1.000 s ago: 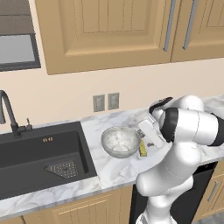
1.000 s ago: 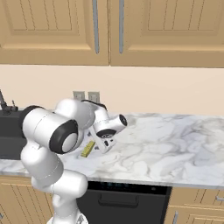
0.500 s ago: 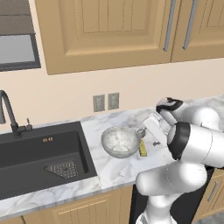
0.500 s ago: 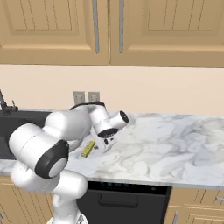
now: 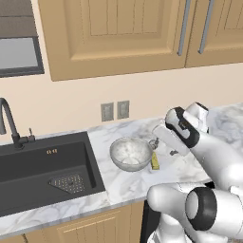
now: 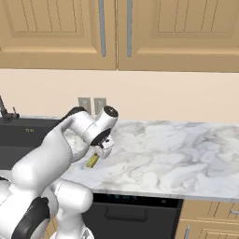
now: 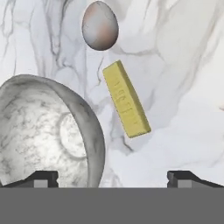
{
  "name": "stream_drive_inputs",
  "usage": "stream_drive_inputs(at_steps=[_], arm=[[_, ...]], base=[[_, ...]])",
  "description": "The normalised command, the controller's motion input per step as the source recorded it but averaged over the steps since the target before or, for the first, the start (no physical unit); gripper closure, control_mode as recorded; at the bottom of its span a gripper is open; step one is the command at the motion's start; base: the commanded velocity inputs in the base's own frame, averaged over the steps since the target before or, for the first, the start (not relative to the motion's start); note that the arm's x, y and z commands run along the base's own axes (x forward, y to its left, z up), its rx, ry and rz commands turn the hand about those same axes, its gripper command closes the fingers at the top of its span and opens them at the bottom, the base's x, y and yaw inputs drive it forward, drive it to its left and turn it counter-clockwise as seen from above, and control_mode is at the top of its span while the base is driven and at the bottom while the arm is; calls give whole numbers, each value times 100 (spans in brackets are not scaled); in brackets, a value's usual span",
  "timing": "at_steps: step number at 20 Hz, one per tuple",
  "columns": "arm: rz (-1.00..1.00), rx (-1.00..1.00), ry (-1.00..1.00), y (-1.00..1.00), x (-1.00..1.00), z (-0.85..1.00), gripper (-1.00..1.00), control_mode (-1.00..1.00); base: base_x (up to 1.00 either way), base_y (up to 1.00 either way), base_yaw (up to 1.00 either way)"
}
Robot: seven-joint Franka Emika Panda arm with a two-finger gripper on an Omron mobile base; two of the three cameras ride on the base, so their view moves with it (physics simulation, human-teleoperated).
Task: Pick the egg and butter from the fridge and place them by the bowl for mixing.
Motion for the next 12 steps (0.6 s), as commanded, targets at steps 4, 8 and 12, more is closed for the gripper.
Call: stream_drive_inputs(at_steps=[4,8,12], arm=[[0,-22,-8,28,-54,47,-100,-100],[1,-20,-13,29,-63,40,-100,-100],[4,-18,-11,24,-61,41,-100,-100]], base=[[0,0,0],[0,0,0],[0,0,0]])
